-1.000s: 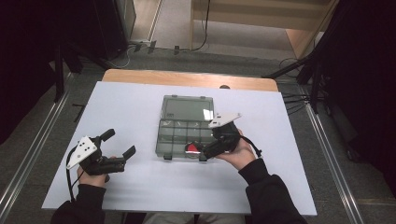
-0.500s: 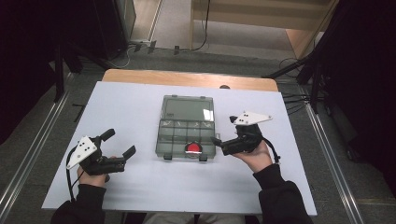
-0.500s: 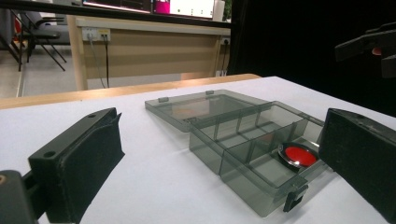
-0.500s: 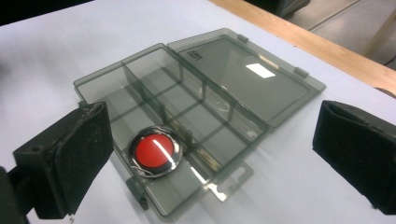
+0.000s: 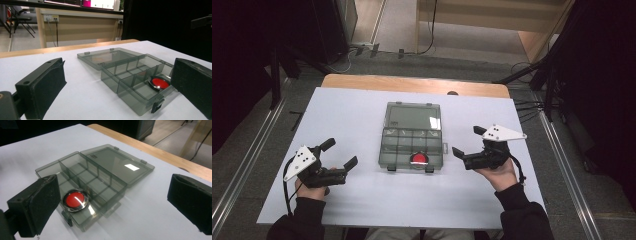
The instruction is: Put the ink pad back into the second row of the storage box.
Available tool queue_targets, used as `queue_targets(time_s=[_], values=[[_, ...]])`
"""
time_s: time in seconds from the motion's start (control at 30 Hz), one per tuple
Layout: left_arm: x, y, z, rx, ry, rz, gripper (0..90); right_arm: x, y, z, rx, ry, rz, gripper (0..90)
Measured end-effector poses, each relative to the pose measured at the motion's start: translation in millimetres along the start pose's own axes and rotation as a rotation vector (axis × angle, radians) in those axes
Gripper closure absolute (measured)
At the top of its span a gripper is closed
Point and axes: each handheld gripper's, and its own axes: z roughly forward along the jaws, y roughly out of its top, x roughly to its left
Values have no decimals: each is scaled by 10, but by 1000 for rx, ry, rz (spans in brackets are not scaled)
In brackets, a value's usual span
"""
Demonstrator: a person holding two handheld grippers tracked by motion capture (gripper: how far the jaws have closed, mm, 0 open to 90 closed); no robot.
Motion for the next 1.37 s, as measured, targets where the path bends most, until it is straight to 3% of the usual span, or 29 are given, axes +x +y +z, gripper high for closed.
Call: queue_targets(time_s=[0.23, 0.37, 0.47, 0.5, 0.73, 0.77, 0.83, 0.9, 1.1, 1.27, 1.37], values=[[-14, 1, -8, 3, -4, 5, 0, -62, -177, -221, -69, -50, 38, 0], [-15, -1, -15, 4, -5, 8, 0, -114, -268, -267, -108, -61, 62, 0], [-14, -3, -18, 3, -3, 5, 0, -134, -300, -270, -93, -71, 63, 0], [-15, -3, -20, 4, -3, 5, 0, -135, -354, -277, -122, -77, 57, 0], [-12, -6, -21, 6, -2, 1, 0, -134, -510, -277, -130, -110, 34, 0], [-11, -5, -22, 6, -3, 1, 0, -134, -545, -278, -98, -109, 40, 0], [-12, -7, -20, 7, -4, 0, 0, -136, -564, -278, -92, -102, 45, 0], [-14, -7, -20, 7, -4, 0, 0, -137, -659, -281, -123, -98, 61, 0], [-16, -7, -21, 7, -8, -2, 0, -102, -837, -250, -105, -85, 49, 0], [-19, -9, -14, 9, -14, -3, 0, -82, -877, -260, -95, -84, 37, 0], [-23, -12, -9, 15, -20, -2, 0, -82, -868, -289, -128, -87, 45, 0]])
